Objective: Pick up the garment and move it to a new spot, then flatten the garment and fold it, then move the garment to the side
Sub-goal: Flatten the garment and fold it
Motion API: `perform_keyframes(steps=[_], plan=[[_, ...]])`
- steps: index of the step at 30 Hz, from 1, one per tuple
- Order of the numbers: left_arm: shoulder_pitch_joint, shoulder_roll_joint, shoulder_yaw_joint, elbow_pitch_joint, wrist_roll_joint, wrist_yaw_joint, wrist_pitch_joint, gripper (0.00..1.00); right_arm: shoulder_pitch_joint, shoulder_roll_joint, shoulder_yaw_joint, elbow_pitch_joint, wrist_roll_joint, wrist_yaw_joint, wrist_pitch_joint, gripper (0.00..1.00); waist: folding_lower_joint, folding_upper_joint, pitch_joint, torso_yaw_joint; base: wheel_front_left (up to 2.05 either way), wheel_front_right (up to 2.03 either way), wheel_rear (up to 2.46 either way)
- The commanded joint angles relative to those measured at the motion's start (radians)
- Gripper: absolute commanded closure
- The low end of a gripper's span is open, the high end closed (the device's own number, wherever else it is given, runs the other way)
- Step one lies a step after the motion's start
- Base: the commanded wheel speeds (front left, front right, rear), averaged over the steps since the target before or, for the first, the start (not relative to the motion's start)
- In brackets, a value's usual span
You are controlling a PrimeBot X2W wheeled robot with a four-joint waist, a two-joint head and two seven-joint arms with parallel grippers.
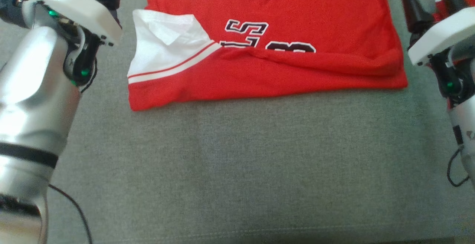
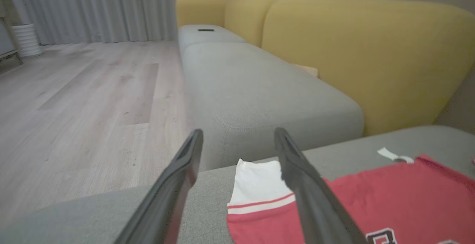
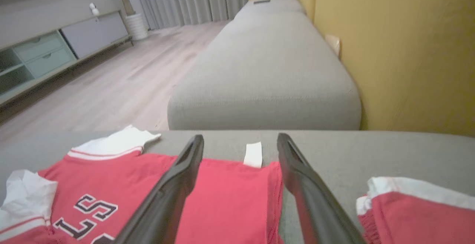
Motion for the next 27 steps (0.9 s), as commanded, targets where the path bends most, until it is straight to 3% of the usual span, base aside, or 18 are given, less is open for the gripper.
perform_keyframes(steps=[1,7,13,21,27], plan=[[0.001,0.035,0.046,-0.031,0.006,0.010,-0.010,0.00,0.012,-0.008,0.002,-0.039,-0.013,-0.001,-0.023,0.00,0.0000,0.0000,-0.021,0.000,0.00,0.00,0.00],[0.219,-0.019,0.292,-0.264,0.061,0.037,-0.011,0.00,0.113,0.018,-0.043,-0.076,-0.103,-0.001,-0.242,0.00,0.0000,0.0000,-0.103,-0.004,0.00,0.00,0.00],[0.447,-0.116,0.461,-0.448,0.150,0.018,-0.011,0.00,0.256,0.122,-0.129,-0.147,-0.209,-0.001,-0.314,0.00,0.0000,0.0000,-0.171,-0.016,0.00,0.00,0.00],[0.686,-0.238,0.553,-0.562,0.277,-0.016,-0.011,0.00,0.463,0.288,-0.234,-0.233,-0.348,-0.001,-0.330,0.00,0.0000,0.0000,-0.211,-0.019,0.00,0.00,0.00],[0.764,-0.271,0.574,-0.549,0.334,-0.031,-0.011,0.00,0.543,0.328,-0.255,-0.244,-0.388,-0.001,-0.332,0.00,0.0000,0.0000,-0.210,-0.020,0.00,0.00,0.00]])
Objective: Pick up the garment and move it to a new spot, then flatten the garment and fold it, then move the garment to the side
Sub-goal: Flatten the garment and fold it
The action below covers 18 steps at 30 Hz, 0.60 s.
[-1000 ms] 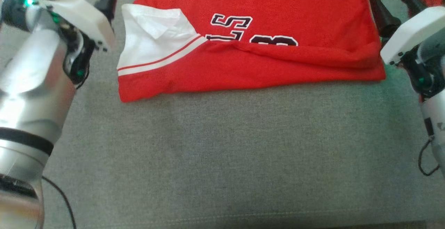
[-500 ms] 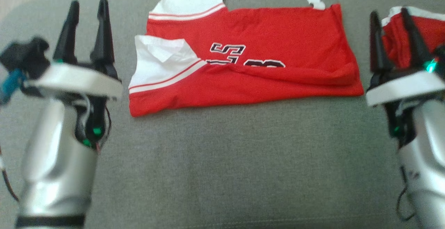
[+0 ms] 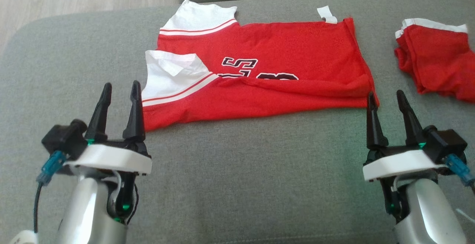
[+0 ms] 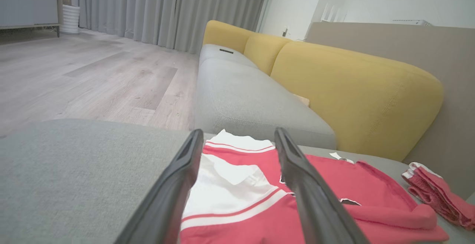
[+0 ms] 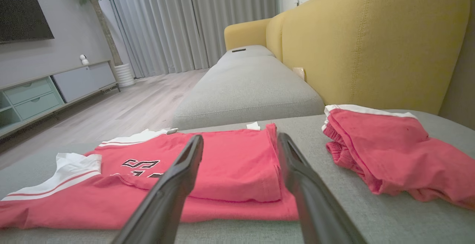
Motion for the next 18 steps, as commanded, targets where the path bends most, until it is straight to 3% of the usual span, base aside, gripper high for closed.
perform_keyframes(steps=[1,6,14,18], plan=[[-0.025,0.006,0.042,-0.022,0.011,-0.005,-0.005,0.00,-0.025,0.010,0.015,-0.043,-0.010,-0.001,-0.013,0.00,0.0001,-0.0001,0.006,-0.002,0.00,0.00,0.00],[-0.046,0.000,0.049,0.022,0.033,-0.012,-0.005,0.00,-0.039,0.014,0.017,-0.054,-0.010,-0.001,-0.013,0.00,0.0001,-0.0001,0.033,-0.009,0.00,0.00,0.00],[-0.130,0.006,0.024,0.261,0.067,-0.009,-0.005,0.00,-0.068,0.015,0.017,-0.060,-0.005,-0.001,-0.013,0.00,0.0001,-0.0001,0.079,-0.034,0.00,0.00,0.00],[-0.195,0.030,0.026,0.419,0.091,0.034,0.019,0.00,-0.074,0.015,0.025,-0.059,0.002,-0.001,-0.013,0.00,0.0001,-0.0001,0.102,-0.052,0.00,0.00,0.00]])
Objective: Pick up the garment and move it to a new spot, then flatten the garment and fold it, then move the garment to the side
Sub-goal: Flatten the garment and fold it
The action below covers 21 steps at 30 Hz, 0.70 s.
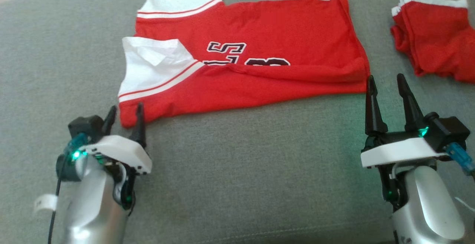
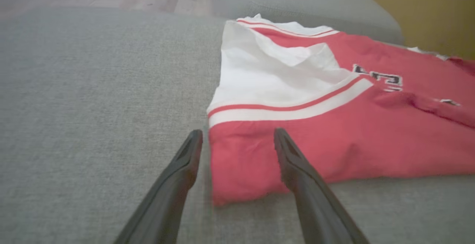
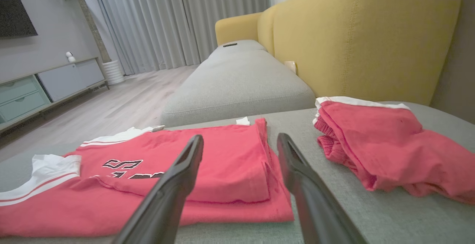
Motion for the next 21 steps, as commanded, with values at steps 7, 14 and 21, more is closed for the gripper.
perform_keyframes(steps=[7,14,21], plan=[[-0.110,0.052,0.025,0.152,0.025,0.057,0.013,0.00,-0.035,0.002,0.027,-0.031,0.039,-0.001,-0.011,0.00,0.0001,-0.0001,0.024,-0.028,0.00,0.00,0.00],[-0.156,0.044,-0.012,0.280,0.026,0.021,0.026,0.43,-0.052,0.002,0.033,-0.020,0.054,-0.001,-0.011,0.00,0.0001,-0.0001,0.031,-0.037,0.00,0.00,0.00],[-0.184,0.042,-0.009,0.193,0.017,-0.003,-0.027,1.00,-0.082,0.002,-0.024,0.054,-0.007,-0.001,0.036,0.00,0.0001,-0.0001,0.036,-0.017,0.00,0.00,0.00]])
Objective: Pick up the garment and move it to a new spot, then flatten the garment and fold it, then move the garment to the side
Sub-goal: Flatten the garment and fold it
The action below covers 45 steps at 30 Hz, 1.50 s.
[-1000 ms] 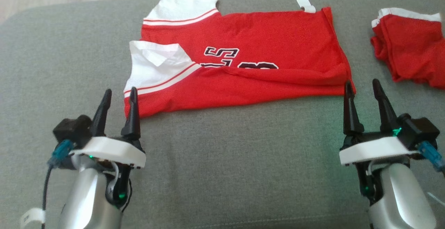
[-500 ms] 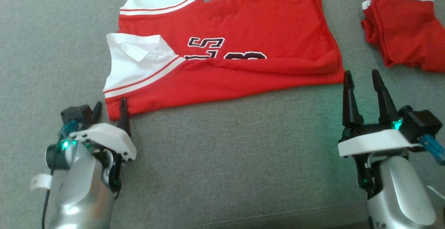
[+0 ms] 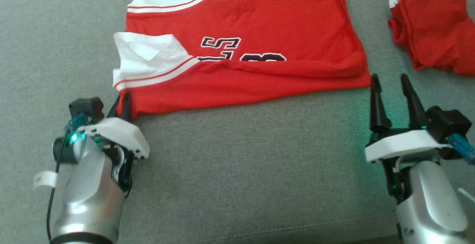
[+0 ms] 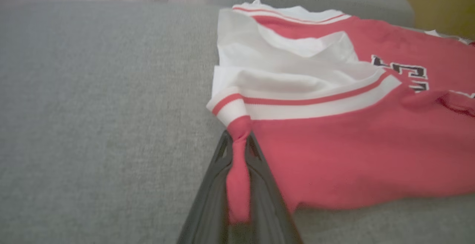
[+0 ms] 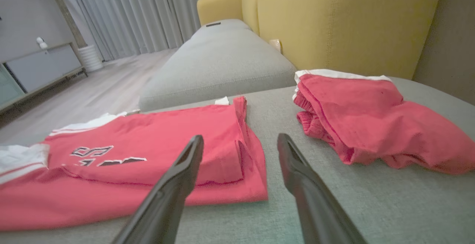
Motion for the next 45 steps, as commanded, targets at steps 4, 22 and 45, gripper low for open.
perform_keyframes(steps=[4,22,45], plan=[[0.005,0.016,0.014,-0.188,0.026,-0.011,-0.013,1.00,-0.072,0.001,-0.042,0.044,-0.040,-0.001,0.058,0.00,0.0000,0.0000,0.004,0.029,0.00,0.00,0.00],[0.076,-0.010,-0.039,-0.372,0.062,-0.040,-0.013,1.00,-0.293,0.001,-0.128,0.442,0.013,-0.001,0.215,0.00,0.0000,0.0000,0.023,0.082,0.00,0.00,0.00],[0.201,0.006,0.008,-0.360,0.063,-0.046,-0.014,1.00,-0.236,-0.003,-0.085,0.533,-0.092,-0.001,0.059,1.00,0.0000,0.0000,-0.139,0.065,0.00,0.00,0.00]])
